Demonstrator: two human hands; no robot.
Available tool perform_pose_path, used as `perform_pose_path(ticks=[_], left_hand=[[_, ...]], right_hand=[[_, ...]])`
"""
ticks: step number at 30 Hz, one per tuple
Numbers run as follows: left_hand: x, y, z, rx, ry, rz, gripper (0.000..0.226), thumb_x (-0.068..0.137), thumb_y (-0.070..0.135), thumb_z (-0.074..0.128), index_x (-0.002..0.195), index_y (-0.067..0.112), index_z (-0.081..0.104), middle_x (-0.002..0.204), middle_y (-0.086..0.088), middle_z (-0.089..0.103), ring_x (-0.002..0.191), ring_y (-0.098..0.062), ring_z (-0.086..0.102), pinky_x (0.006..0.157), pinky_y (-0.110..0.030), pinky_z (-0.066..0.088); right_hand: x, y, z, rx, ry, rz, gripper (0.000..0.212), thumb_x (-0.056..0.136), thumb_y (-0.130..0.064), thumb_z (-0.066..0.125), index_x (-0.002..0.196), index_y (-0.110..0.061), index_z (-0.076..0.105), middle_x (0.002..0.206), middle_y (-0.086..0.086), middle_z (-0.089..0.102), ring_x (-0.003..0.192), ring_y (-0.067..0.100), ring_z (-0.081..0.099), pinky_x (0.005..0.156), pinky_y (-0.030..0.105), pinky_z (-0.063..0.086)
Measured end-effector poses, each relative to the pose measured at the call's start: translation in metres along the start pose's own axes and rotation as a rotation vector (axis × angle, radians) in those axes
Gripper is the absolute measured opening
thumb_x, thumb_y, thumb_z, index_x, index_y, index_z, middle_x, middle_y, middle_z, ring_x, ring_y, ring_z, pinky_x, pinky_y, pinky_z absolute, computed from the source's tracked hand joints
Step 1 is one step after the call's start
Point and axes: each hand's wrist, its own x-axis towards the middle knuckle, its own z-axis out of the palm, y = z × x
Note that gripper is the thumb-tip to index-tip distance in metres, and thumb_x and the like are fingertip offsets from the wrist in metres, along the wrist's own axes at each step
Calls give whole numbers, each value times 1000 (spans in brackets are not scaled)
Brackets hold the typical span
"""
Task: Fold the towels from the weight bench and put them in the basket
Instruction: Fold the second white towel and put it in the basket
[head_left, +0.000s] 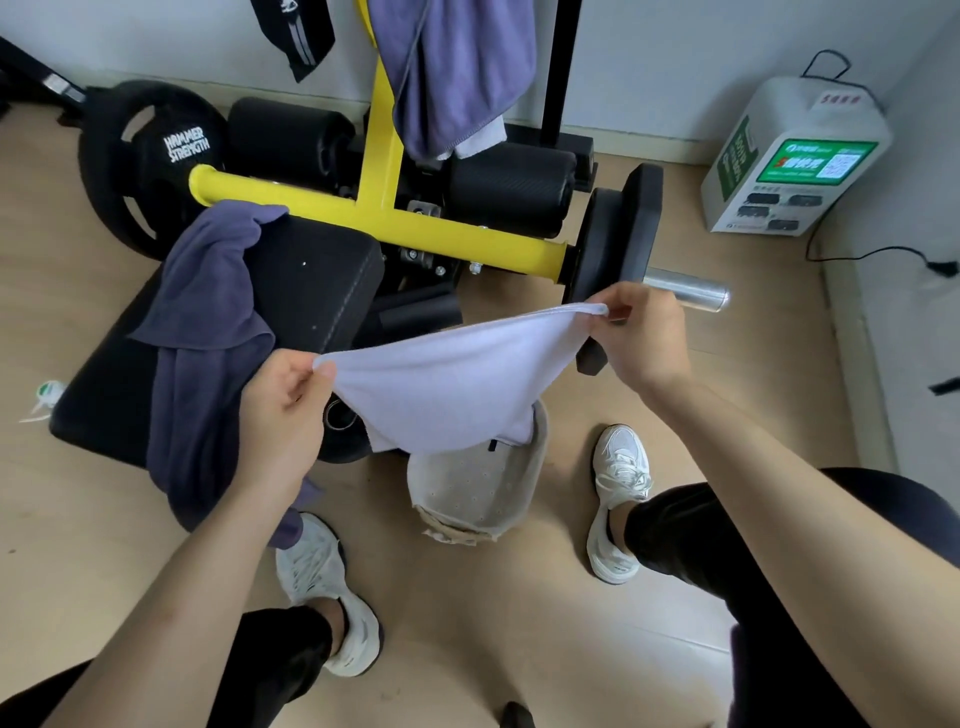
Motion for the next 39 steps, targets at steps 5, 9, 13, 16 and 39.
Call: perform_pose_path(ticks=[5,9,13,16,39], left_hand=[[1,1,5,-94,2,-65,9,102,17,59,96,19,65,97,-4,74,96,-20,69,88,-40,59],[-1,4,8,-136,-4,-97,13,102,19,60,92,23,67,96,-2,73,98,-23,69,82,-42,62],[-5,11,8,-225,-83,-34,17,104,21,55,91,21,66,96,-2,69,91,-22,62,76,-36,53],[-3,6,8,-168,-63,-13,16,103,24,55,91,27,65,94,5,66,84,-12,55,75,-35,44],[-22,18,28,-240,-140,-147,13,104,16,56,103,8,66,104,-5,76,98,-23,73,78,-34,62]], right_hand=[[-1,-3,3,286,-8,158,8,85,-15,71,80,-9,67,67,14,68,55,32,56,51,44,48],[-2,-2,7,330,24,209,14,85,-21,74,77,-11,69,68,8,64,57,24,52,55,47,52],[-5,-10,7,453,-40,97,21,90,-23,72,74,-11,66,66,11,55,58,24,47,48,37,44],[-2,-10,4,459,35,67,21,90,-24,69,69,-22,67,68,8,55,61,24,47,50,45,45],[-21,-13,30,382,-52,49,19,88,-24,75,70,-20,68,67,-2,62,66,12,55,64,35,48]])
